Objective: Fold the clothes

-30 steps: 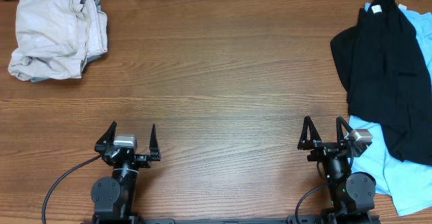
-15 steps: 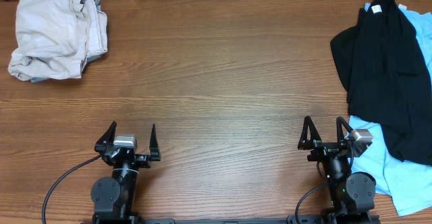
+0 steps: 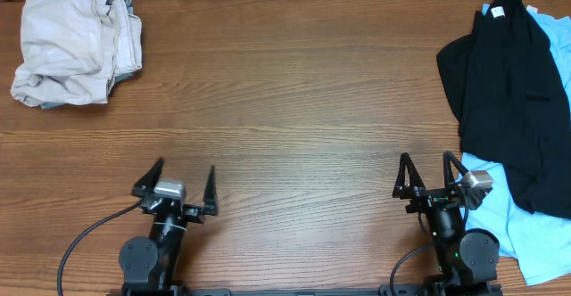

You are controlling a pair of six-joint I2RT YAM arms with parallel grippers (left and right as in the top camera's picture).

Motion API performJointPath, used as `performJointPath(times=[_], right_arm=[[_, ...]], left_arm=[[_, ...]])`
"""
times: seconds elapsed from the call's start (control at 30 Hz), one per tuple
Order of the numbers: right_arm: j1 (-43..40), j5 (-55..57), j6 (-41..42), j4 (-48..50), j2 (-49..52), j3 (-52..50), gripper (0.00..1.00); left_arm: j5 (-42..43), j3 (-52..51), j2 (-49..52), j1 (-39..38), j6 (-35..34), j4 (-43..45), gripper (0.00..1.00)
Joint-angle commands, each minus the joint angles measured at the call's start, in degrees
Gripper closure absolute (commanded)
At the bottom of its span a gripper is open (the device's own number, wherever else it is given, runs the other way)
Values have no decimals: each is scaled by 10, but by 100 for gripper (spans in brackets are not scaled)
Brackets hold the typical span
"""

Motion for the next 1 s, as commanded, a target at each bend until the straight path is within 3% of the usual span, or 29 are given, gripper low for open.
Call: performJointPath(times=[0.0, 0.3, 0.53, 0.73, 0.97], right_arm=[[1, -43, -2, 22, -6, -6, 0], [1, -64, -31, 25, -5, 46, 0], [1, -32, -48, -22, 43, 156, 0], [1, -5, -78, -98, 170, 310, 0], [1, 27, -80, -262, 396, 551, 0]], left_arm=[[101, 0, -7, 5, -47, 9, 0], [92, 81, 1, 5, -73, -33, 0], [70, 218, 97, 5, -44, -124, 0], [68, 380, 264, 5, -6, -204, 0], [65, 605, 476, 5, 35, -345, 0]])
